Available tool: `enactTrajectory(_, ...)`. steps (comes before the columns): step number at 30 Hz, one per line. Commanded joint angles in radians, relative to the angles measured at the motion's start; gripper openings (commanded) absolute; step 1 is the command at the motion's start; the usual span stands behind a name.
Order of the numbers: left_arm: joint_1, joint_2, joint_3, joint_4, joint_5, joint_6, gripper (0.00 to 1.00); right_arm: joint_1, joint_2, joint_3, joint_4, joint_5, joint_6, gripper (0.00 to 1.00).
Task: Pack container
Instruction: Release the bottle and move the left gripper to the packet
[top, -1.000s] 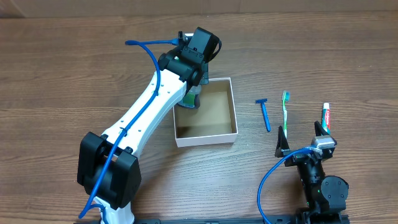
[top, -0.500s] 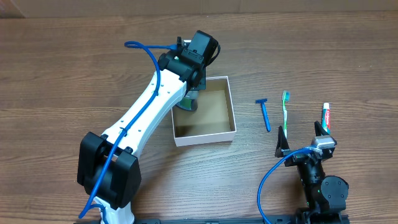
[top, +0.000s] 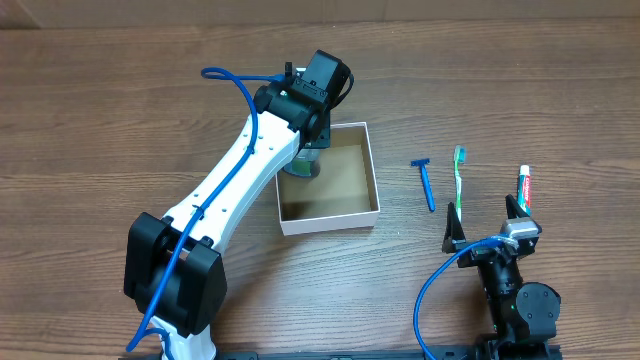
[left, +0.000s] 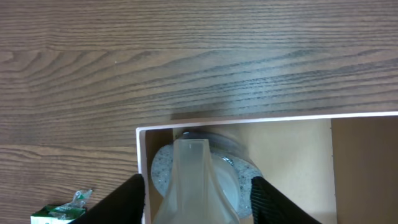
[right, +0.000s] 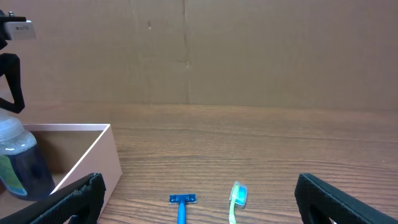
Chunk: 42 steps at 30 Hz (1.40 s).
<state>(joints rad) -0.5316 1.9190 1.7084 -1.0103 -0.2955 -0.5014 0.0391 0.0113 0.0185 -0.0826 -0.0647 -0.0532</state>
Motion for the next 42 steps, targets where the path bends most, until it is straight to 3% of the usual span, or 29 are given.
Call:
enactTrajectory(1, -0.005, -0.031, 0.023, -0.005, 0.011, 0.026, 0.60, -0.007, -0.008, -0.011, 0.005, -0.005, -0.003, 1.00)
enactTrajectory(4, -0.005, -0.058, 0.046, -0.008, 0.035, 0.082, 0.66, -0.007, -0.008, -0.011, 0.005, -0.005, -0.003, 1.00)
enactTrajectory(8, -0.001, -0.140, 0.063, -0.022, 0.115, 0.170, 0.90, -0.007, -0.008, -0.011, 0.005, -0.005, -0.003, 1.00)
enactTrajectory(12, 0.031, -0.253, 0.063, -0.091, 0.161, 0.232, 1.00, -0.007, -0.008, -0.011, 0.005, -0.005, -0.003, 1.00)
enactTrajectory(20, 0.156, -0.383, 0.059, -0.463, 0.191, 0.310, 1.00, -0.007, -0.008, -0.011, 0.005, -0.005, -0.003, 1.00)
enactTrajectory(24, 0.201, -0.383, 0.006, -0.545, 0.266, 0.365, 0.96, -0.007, -0.008, -0.011, 0.005, -0.005, -0.003, 1.00)
enactTrajectory(31, 0.240, -0.419, -0.167, -0.468, 0.298, 0.339, 0.96, -0.007, -0.008, -0.011, 0.005, -0.005, -0.003, 1.00)
enactTrajectory(42, 0.380, -0.632, -0.583, -0.171, 0.293, 0.251, 0.95, -0.007, -0.008, -0.011, 0.005, -0.005, -0.003, 1.00)
